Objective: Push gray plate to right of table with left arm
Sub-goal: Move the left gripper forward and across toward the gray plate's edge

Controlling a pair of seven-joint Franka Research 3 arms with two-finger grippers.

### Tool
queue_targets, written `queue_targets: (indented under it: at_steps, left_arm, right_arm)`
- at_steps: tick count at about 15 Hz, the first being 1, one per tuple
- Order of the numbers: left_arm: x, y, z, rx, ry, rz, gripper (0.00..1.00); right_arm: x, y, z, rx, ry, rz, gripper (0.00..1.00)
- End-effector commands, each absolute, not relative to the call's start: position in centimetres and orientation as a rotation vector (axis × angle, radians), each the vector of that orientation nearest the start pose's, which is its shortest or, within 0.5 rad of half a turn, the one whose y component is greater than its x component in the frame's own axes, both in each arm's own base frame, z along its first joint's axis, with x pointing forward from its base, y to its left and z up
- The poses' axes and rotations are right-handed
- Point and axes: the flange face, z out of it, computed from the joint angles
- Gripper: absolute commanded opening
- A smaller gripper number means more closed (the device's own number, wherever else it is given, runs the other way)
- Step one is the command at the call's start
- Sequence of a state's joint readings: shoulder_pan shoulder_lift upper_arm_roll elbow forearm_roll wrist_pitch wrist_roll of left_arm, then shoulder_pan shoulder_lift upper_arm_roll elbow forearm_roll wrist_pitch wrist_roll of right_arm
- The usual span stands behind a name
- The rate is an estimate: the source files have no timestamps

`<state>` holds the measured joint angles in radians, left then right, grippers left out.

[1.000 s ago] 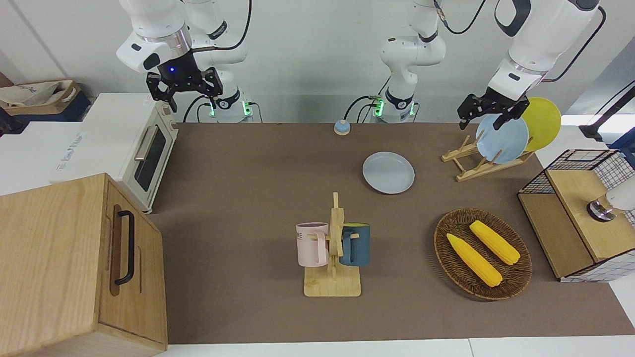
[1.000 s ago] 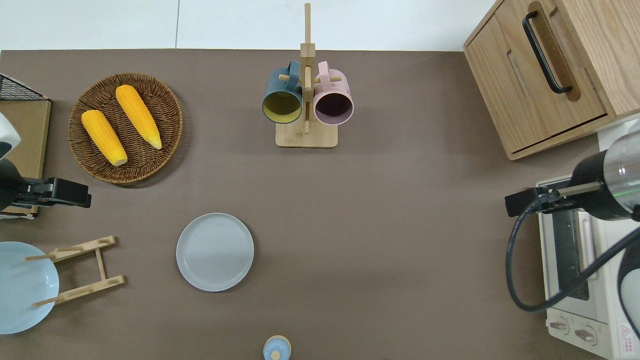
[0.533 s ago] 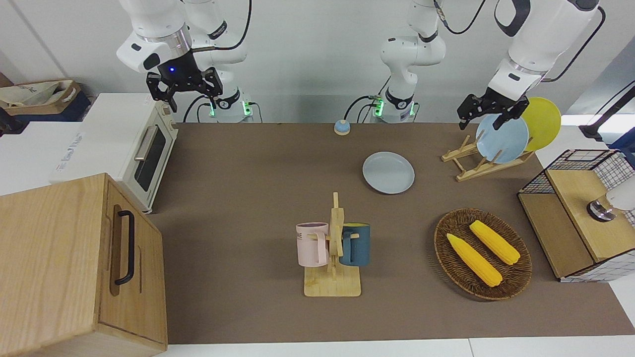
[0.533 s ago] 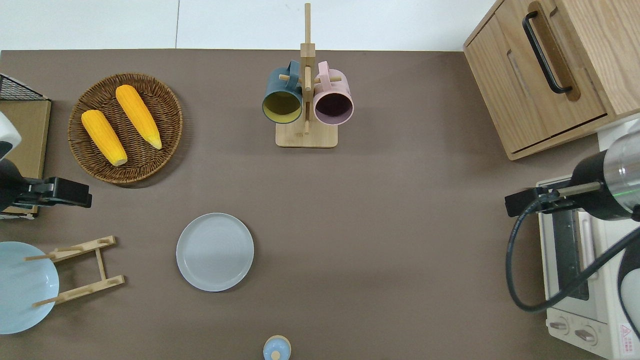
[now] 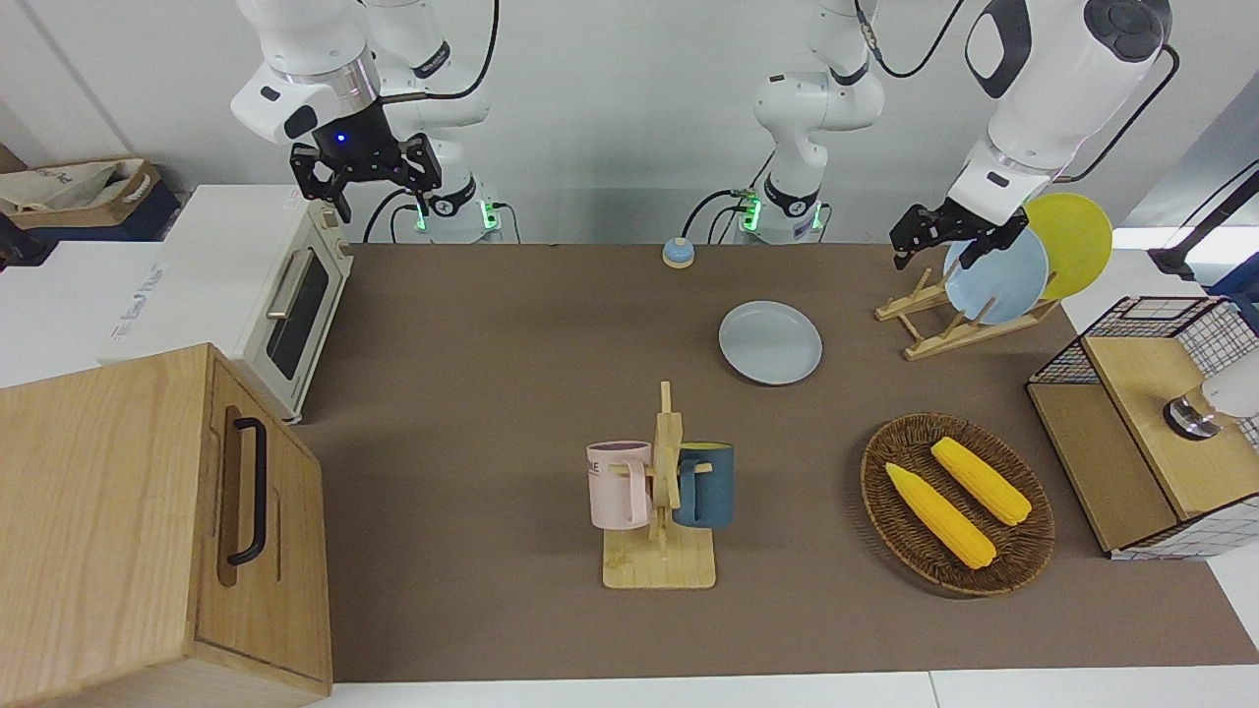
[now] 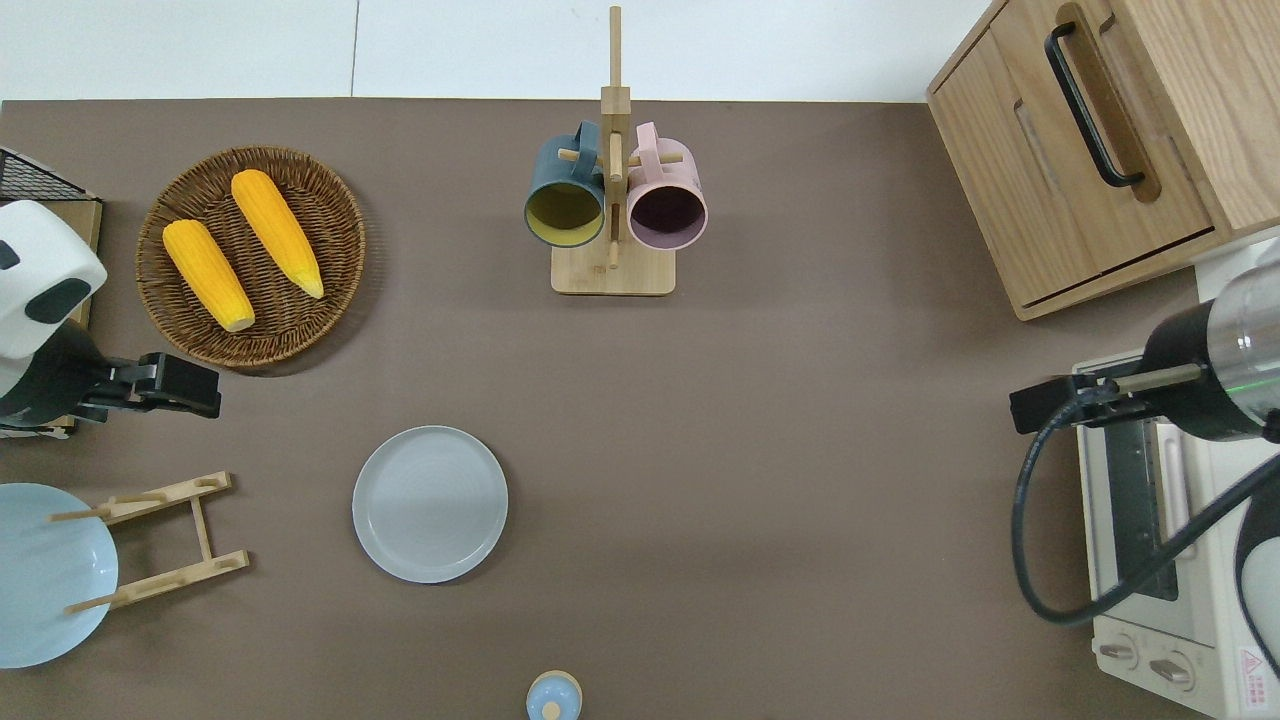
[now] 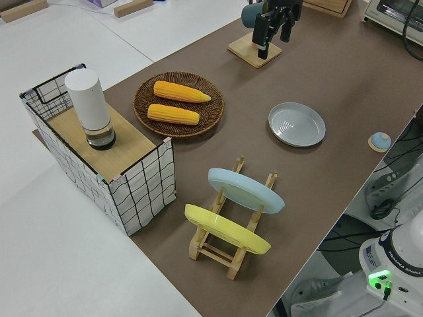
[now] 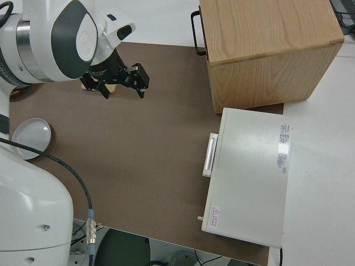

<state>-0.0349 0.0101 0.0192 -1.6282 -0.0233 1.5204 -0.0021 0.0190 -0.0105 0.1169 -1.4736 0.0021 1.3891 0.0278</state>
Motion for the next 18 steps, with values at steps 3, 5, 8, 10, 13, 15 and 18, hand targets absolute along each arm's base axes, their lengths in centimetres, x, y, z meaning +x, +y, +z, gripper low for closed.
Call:
queue_targets:
  at_steps: [3, 5, 8, 10, 13, 15, 18]
  left_arm:
    - [54.5, -1.6, 54.9, -3.171, -0.038, 0.187, 0.99]
    - [54.6, -1.7, 54.4, -3.170, -0.042, 0.185, 0.99]
    - [54.6, -2.1, 52.5, -3.164, -0.051, 0.216, 0.99]
    - [54.2, -2.4, 52.3, -3.156, -0.015, 0.263, 0.99]
    - [53.8, -2.7, 52.6, -3.143, -0.010, 0.301, 0.99]
    - [53.8, -2.3, 52.3, -3.145, -0.012, 0.309, 0.99]
    - [53.7, -3.0, 51.6, -3.141, -0.006, 0.323, 0.99]
  right_arm:
    - [52.4, 7.1, 66.4, -3.131, -0.164, 0.121, 0.983]
    - [52.4, 7.1, 66.4, -3.131, -0.164, 0.121, 0.983]
    - [52.4, 7.1, 66.4, -3.131, -0.164, 0.121, 0.983]
    - [52.3, 7.1, 66.4, -3.131, -0.162, 0.124, 0.983]
    - [52.4, 7.1, 66.4, -3.131, -0.164, 0.121, 0.983]
    - [52.4, 7.0, 66.4, -3.131, -0.159, 0.121, 0.983]
    - [52.4, 7.1, 66.4, -3.131, -0.164, 0.121, 0.983]
